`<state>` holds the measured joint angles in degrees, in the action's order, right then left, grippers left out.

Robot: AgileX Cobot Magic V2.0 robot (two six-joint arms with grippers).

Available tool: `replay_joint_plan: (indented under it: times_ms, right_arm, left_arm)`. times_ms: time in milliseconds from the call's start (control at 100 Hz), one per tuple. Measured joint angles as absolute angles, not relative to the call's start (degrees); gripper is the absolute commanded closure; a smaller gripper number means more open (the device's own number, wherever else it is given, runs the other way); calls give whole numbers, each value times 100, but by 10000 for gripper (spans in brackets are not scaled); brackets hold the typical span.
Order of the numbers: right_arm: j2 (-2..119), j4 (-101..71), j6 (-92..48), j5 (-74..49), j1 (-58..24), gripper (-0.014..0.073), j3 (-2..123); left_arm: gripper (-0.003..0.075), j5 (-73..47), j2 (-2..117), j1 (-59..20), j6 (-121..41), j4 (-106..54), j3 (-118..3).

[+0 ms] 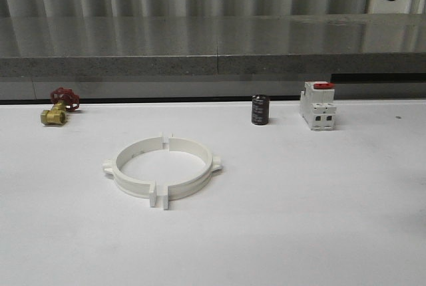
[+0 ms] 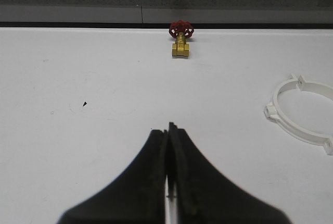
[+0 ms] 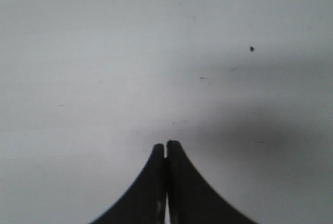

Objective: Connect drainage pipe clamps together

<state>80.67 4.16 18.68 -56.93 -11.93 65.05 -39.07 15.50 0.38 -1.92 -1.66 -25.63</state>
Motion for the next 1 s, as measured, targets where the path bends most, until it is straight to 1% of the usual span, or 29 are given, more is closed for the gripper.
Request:
replay_joint_plan:
  times_ms: [160,290,800,1000]
  right_arm:
    - [7474,416,1997,-5615,-709,659,6002]
    - [6966,416,2084,-5346,-525,659,5549]
    - [4308,793,2108,-3562,-515,659,3495]
    - [3407,1000,2108,-2367,-515,659,2599]
  left_arm:
    - [741,-3907,1550,38,-192,-166,-2563]
    - [741,-3907,1550,38,-192,-166,-2563]
    - [741,-3907,1550,38,-192,-166,-2563]
    - [741,-3907,1550,38,-192,-166,-2563]
